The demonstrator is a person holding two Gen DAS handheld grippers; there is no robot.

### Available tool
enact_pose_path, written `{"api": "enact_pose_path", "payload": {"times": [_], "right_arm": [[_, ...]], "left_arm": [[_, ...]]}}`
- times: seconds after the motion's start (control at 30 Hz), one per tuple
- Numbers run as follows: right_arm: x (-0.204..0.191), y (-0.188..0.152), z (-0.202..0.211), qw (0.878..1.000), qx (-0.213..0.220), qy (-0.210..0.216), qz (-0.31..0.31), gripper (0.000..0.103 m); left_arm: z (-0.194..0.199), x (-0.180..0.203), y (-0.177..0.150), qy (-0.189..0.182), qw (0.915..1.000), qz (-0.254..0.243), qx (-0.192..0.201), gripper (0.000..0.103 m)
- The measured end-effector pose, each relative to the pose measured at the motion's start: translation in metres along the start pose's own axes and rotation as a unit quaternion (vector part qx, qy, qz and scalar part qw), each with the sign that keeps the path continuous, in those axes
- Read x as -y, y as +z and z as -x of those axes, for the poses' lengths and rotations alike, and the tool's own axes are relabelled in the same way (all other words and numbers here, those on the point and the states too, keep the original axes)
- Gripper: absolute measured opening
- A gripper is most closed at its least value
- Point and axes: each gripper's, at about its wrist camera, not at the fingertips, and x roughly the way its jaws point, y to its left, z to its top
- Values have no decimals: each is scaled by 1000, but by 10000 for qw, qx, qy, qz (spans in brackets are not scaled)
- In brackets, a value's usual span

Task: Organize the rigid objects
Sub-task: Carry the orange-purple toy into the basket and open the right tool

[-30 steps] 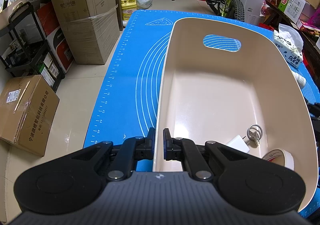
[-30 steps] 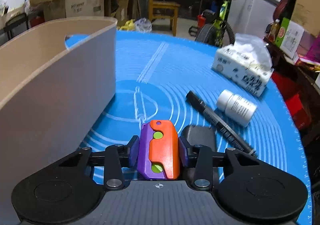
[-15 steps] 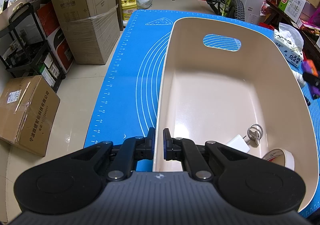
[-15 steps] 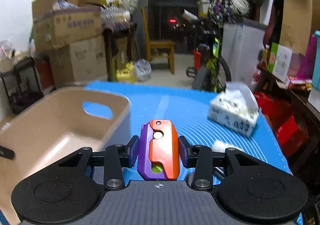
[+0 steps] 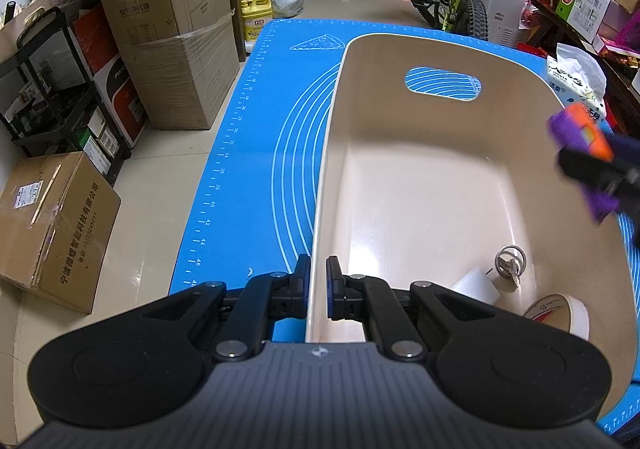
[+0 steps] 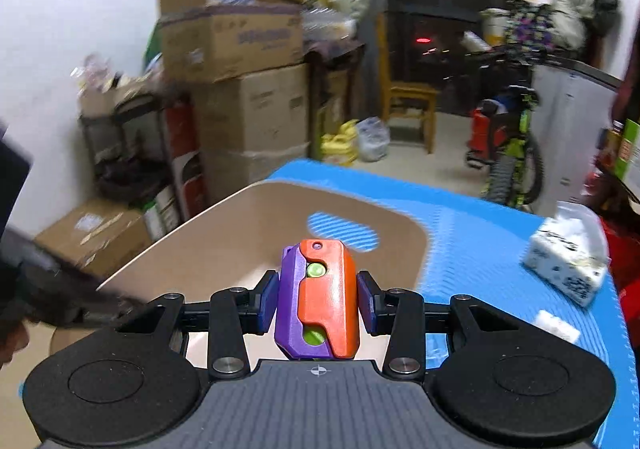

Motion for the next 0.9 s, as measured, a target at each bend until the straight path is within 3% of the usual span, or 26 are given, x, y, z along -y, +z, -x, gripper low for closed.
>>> {"api": "enact_pose_path", "payload": {"times": [0.23, 0.53, 0.73, 0.83, 0.9], "right_arm": [[-36, -10, -20, 9958, -713, 354, 450, 46], [-53, -22, -38, 9837, -1540, 425, 828, 46], [-49, -26, -40, 9829, -1612, 461, 759, 51], [-44, -25, -35, 9853, -1483, 504, 681, 64], [-40, -22, -29, 9873, -1356, 570, 603, 66]], "left_arm": [[1, 0, 0, -5, 10000, 2, 2, 8], [1, 1, 1, 8, 10000, -12, 3, 8], [2, 1, 2, 0, 10000, -16, 9, 8], [3, 1, 2, 13, 10000, -27, 9, 8], [3, 0, 2, 4, 10000, -20, 9, 8]]}}
